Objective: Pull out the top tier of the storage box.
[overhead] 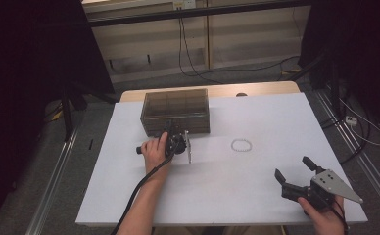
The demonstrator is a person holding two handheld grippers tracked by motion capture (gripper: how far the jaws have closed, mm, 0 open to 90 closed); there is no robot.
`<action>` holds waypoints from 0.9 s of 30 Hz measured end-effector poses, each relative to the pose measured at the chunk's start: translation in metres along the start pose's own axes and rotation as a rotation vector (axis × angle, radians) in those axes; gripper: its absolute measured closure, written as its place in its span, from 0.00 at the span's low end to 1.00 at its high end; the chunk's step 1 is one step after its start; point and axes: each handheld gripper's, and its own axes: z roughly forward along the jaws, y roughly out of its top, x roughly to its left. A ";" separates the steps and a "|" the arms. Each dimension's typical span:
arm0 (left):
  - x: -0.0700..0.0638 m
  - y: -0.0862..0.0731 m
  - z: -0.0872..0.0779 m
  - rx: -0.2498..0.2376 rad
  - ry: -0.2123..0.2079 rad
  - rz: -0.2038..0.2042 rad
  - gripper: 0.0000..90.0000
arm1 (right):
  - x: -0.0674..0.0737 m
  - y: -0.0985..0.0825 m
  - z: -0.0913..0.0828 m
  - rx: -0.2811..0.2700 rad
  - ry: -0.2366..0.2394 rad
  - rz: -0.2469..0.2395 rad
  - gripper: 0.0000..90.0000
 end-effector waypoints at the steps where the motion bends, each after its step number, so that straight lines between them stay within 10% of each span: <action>1: 0.000 0.000 -0.001 0.002 0.002 -0.002 0.91 | 0.000 0.000 0.000 0.000 0.000 0.000 0.02; 27: -0.005 -0.001 -0.019 -0.017 0.005 -0.007 0.91 | 0.003 0.001 0.001 0.002 0.008 -0.007 0.02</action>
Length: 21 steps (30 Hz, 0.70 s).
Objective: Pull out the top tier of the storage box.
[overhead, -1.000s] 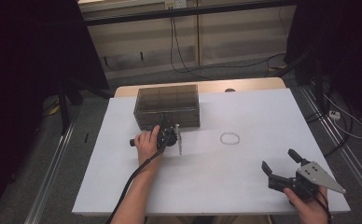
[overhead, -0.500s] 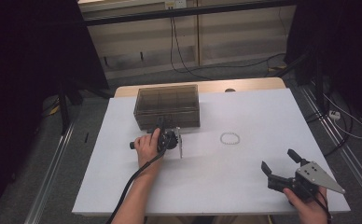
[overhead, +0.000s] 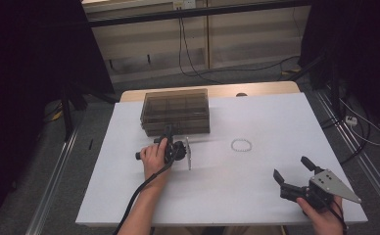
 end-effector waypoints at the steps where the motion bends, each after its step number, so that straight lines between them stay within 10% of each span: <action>1: 0.000 0.000 0.000 -0.001 0.000 0.004 0.91 | 0.000 0.000 0.000 0.000 0.000 0.000 0.02; 21: 0.001 -0.001 -0.004 -0.030 -0.008 -0.038 0.77 | 0.002 0.000 0.001 0.005 0.009 -0.001 0.02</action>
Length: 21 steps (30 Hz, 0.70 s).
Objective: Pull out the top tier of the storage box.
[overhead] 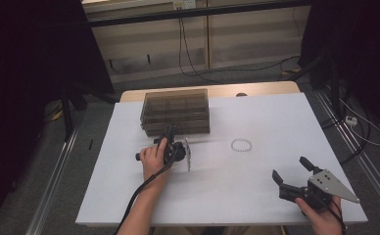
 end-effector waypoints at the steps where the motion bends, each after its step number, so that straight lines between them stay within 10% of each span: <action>1: 0.000 0.000 -0.001 0.001 0.008 -0.012 0.74 | 0.000 0.000 0.000 0.000 -0.001 0.002 0.02; 15: 0.002 -0.001 -0.011 -0.029 0.011 -0.313 0.49 | 0.000 0.000 0.000 -0.001 0.000 0.003 0.02; 21: 0.003 0.000 -0.015 -0.036 0.004 -0.360 0.47 | 0.001 0.001 -0.001 -0.003 0.000 0.002 0.02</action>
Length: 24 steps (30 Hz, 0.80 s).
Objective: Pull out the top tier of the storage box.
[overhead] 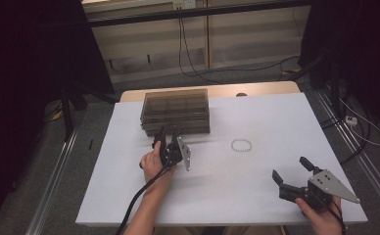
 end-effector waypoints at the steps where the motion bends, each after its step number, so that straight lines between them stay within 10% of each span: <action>1: 0.001 0.000 -0.001 0.011 0.001 -0.004 0.46 | 0.000 0.000 0.000 -0.002 0.000 -0.001 0.02; 24: 0.023 -0.005 -0.004 0.045 -0.060 -0.448 0.32 | 0.000 0.001 -0.001 -0.008 -0.002 -0.002 0.02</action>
